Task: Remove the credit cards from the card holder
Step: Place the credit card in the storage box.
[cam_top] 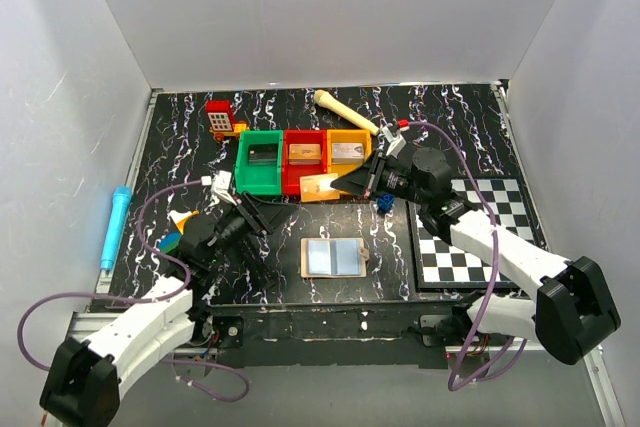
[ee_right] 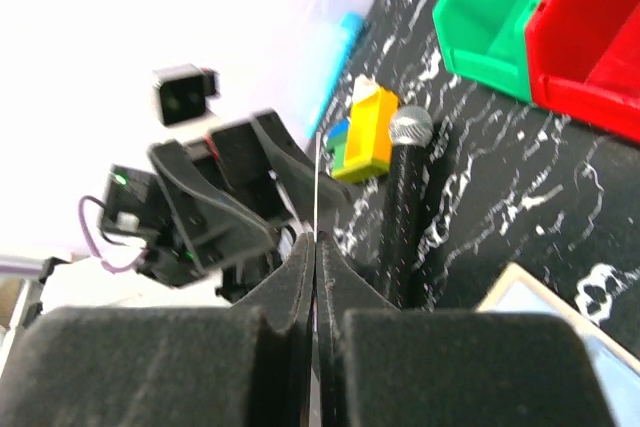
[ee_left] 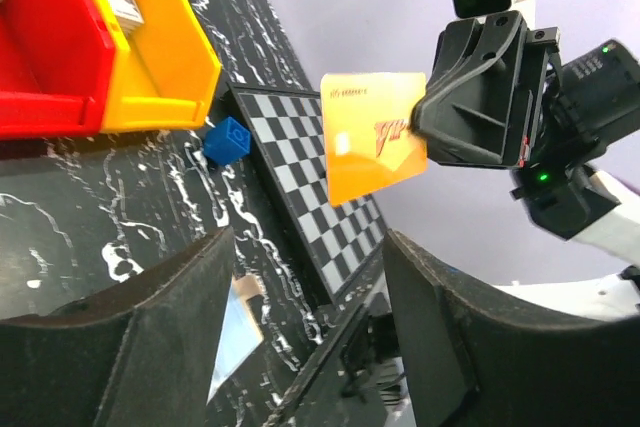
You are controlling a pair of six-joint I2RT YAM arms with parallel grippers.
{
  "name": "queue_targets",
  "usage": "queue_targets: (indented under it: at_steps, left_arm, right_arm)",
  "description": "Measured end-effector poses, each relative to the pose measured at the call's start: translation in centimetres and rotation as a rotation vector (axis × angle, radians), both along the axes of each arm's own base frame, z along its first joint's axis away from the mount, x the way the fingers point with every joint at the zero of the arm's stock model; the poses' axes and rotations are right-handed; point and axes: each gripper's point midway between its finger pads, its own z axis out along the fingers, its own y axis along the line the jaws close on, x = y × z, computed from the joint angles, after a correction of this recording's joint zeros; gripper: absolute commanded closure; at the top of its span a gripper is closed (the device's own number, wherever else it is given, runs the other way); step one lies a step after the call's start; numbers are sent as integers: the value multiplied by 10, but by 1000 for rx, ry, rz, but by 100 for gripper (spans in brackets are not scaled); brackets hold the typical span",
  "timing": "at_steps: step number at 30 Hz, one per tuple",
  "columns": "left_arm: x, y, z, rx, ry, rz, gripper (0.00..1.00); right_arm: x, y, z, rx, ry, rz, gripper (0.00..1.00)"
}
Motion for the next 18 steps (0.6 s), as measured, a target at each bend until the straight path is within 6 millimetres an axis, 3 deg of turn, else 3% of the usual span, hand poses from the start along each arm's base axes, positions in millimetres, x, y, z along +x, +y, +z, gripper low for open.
queue_targets:
  at_steps: [4,9,13,18]
  left_arm:
    - [-1,-16,-6,-77,32,-34,40]
    - [-9,-40,25,-141,-61,-98,39]
    - [0,-36,53,-211,-144,-43,40]
    - [5,-29,70,-256,-198,9,42]
  right_arm:
    - [14,3,16,102,-12,-64,99]
    - [23,8,40,210,-42,-102,99]
    - [24,9,51,259,-55,-119,99]
    - [25,7,51,268,-49,-134,99]
